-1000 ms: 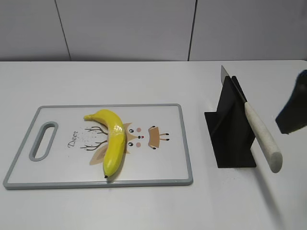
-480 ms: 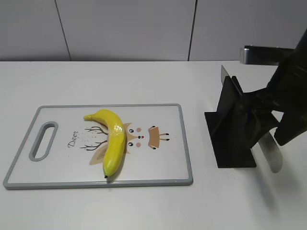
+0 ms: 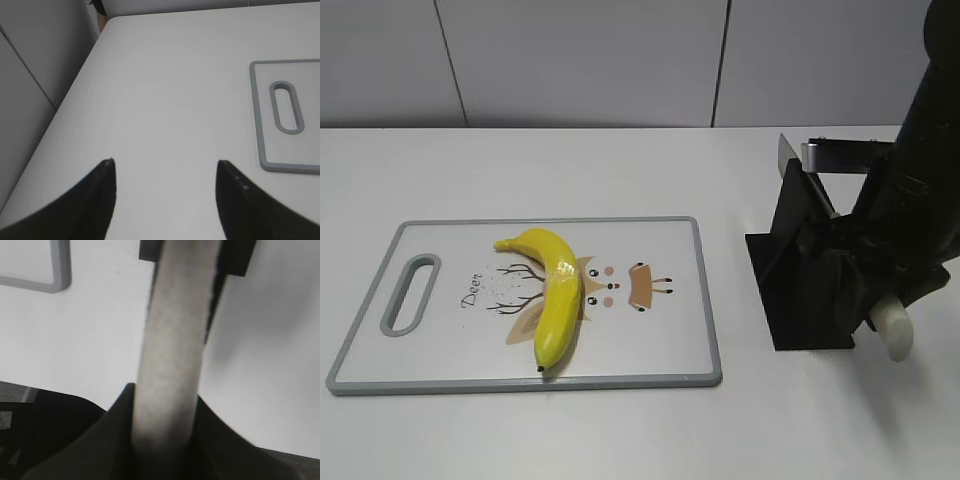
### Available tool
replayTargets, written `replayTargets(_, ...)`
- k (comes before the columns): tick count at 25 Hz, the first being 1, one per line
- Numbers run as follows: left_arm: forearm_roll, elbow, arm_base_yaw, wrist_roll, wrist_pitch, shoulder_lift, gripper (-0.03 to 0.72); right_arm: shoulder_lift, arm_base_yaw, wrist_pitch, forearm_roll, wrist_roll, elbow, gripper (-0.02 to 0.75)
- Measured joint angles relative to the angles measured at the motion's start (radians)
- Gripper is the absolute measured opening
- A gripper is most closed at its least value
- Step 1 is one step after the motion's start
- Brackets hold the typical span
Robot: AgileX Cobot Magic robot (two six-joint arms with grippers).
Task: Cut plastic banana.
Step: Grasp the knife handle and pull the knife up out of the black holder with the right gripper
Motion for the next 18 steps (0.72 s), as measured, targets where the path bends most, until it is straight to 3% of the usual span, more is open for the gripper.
replayTargets(18, 0.001, 0.000, 0.000, 0.000, 0.000, 0.000, 0.556, -0.131, 0.000, 0.051, -0.002, 0.011, -0.072, 0.173)
